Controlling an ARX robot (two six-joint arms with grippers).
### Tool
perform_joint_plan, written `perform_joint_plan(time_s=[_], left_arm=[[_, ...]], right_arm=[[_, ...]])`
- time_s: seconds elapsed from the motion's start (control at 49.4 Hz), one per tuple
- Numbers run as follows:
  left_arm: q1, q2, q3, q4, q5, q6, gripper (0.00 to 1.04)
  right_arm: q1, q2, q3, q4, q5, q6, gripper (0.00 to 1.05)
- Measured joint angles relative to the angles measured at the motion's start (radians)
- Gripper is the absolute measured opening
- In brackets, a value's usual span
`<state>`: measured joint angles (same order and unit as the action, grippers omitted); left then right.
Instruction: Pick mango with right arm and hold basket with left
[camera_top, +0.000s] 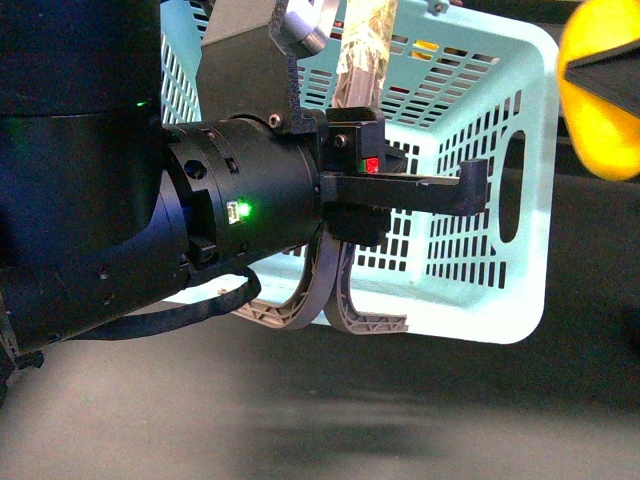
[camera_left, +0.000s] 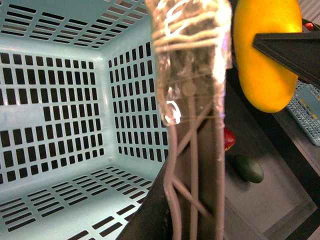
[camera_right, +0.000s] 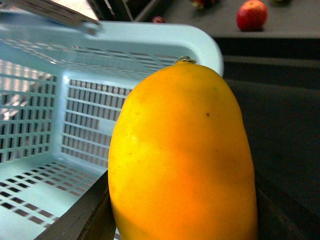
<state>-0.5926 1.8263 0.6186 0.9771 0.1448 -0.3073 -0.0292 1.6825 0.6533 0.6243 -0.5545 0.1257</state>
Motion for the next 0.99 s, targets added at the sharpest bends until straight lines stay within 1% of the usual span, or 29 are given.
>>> perform_joint_plan(time_s=[0.142, 0.263, 0.324, 0.344, 0.405, 0.465, 0.506, 0.607, 0.728, 0.992], left_arm=[[0.000, 0.000, 0.000, 0.000, 0.001, 0.000, 0.06], [0.000, 0.000, 0.000, 0.000, 0.001, 0.000, 0.06], [0.000, 0.000, 0.000, 0.000, 0.001, 0.000, 0.06], [0.000, 0.000, 0.000, 0.000, 0.001, 0.000, 0.06], [0.000, 0.000, 0.000, 0.000, 0.001, 0.000, 0.06], [0.000, 0.000, 0.000, 0.000, 0.001, 0.000, 0.06], [0.000, 0.000, 0.000, 0.000, 0.000, 0.000, 0.06], [0.000, 0.000, -0.004, -0.001, 0.003, 0.003, 0.06], [0.000, 0.000, -0.009, -0.001, -0.004, -0.005, 0.06], [0.000, 0.000, -0.009, 0.000, -0.003, 0.000, 0.06]], right_arm=[[0.108, 0.038, 0.043, -0.008, 0.085, 0.026, 0.61], [0.179, 0.105, 0.086, 0.003, 0.159, 0.050, 0.62], [0.212, 0.147, 0.100, 0.028, 0.193, 0.066, 0.72], [0.227, 0.168, 0.102, 0.048, 0.208, 0.078, 0.79], [0.245, 0.186, 0.101, 0.066, 0.232, 0.091, 0.89], [0.249, 0.186, 0.097, 0.079, 0.236, 0.098, 0.96], [0.251, 0.177, 0.089, 0.089, 0.237, 0.104, 0.99], [0.248, 0.137, 0.056, 0.101, 0.237, 0.104, 0.96], [0.222, 0.021, -0.019, 0.098, 0.235, 0.098, 0.97], [0.106, -0.296, -0.211, 0.018, 0.247, 0.079, 0.97]])
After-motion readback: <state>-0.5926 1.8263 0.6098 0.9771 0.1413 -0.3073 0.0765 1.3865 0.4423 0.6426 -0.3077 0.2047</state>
